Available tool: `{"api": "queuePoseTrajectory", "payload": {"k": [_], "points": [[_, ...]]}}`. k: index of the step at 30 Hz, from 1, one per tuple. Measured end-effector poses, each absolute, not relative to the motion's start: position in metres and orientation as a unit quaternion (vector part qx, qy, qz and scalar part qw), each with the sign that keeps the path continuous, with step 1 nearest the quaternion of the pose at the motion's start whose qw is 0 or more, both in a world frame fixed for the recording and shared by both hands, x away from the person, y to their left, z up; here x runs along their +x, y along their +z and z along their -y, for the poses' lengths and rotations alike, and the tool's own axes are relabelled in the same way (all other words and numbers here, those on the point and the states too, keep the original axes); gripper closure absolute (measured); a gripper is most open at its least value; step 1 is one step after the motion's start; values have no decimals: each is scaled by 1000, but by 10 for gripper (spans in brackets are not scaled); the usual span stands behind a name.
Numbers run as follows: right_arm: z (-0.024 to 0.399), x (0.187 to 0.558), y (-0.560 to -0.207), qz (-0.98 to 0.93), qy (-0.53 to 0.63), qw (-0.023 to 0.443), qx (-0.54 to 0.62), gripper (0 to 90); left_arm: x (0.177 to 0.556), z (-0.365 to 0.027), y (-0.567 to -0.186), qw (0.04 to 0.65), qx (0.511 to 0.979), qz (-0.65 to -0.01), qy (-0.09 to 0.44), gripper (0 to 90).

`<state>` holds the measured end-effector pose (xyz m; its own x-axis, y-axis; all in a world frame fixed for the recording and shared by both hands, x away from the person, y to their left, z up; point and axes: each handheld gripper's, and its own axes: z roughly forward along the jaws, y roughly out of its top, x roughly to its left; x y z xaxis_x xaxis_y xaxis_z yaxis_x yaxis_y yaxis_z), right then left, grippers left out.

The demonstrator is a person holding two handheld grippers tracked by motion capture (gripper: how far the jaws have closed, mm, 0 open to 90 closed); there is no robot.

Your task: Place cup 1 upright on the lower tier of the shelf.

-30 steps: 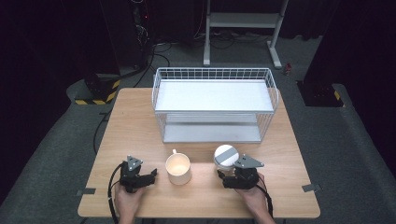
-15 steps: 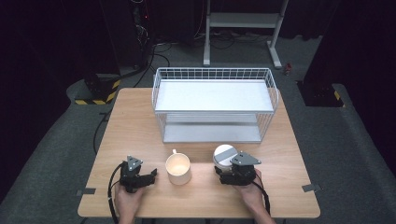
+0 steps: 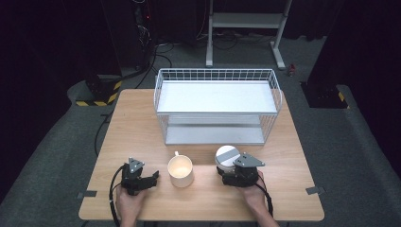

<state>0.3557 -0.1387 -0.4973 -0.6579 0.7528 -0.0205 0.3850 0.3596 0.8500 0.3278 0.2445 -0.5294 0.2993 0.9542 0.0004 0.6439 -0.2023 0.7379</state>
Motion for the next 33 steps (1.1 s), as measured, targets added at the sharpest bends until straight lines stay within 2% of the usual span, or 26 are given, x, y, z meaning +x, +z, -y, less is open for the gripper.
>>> {"api": "queuePoseTrajectory", "payload": {"k": [20, 33], "points": [[153, 362, -484, -788, 445, 212, 369, 183, 328, -244, -529, 325, 737, -542, 239, 164], [158, 386, -473, -776, 450, 208, 390, 183, 328, -245, -529, 325, 734, -546, 241, 174]]}}
